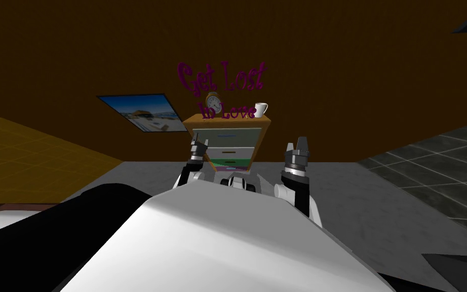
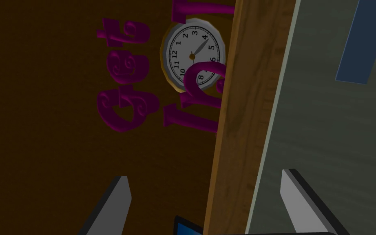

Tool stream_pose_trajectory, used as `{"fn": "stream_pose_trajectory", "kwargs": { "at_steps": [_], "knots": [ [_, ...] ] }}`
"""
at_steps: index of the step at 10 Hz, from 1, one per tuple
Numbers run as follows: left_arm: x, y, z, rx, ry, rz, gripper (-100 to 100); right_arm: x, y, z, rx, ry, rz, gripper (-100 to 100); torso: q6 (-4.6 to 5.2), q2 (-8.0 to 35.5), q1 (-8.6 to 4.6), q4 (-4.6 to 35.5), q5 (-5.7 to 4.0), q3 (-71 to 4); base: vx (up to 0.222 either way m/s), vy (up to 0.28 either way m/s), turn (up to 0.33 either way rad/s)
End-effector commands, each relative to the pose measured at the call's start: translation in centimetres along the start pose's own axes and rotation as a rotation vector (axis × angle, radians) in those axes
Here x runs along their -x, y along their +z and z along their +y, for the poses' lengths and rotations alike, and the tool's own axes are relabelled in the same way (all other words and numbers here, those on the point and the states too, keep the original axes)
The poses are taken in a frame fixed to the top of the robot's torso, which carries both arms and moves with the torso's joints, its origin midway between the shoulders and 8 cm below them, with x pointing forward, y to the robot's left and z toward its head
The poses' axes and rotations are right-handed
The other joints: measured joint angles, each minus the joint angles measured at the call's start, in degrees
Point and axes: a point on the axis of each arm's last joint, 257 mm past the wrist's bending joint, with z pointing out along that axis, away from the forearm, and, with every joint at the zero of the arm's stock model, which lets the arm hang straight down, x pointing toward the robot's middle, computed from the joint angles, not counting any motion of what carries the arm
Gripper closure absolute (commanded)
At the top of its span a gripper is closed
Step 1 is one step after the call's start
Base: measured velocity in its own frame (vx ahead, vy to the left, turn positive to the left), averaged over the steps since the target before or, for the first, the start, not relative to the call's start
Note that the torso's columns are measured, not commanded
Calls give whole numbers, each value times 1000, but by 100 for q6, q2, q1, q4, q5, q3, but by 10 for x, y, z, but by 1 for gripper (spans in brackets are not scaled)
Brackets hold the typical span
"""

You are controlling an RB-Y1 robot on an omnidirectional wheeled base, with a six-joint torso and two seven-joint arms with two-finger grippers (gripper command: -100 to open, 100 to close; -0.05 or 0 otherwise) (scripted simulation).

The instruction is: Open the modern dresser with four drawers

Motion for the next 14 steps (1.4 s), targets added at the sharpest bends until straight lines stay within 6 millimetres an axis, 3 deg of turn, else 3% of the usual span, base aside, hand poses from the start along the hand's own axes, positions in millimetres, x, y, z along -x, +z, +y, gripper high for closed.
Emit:
{"fn": "stream_pose_trajectory", "kwargs": {
  "at_steps": [1, 14],
  "knots": [
    [9, -1, 13, 52, -30, -30, -100, 0, 0, 0, 0, 0, 0, 0, -1, 2, 3, 1, 1, 2, 64, -61, 74],
    [35, -11, 70, 290, -98, -65, -100, 0, 0, 0, 0, 0, 0, 0, -1, -3, -1, -1, 0, -1, 57, -72, 60]
  ]
}}
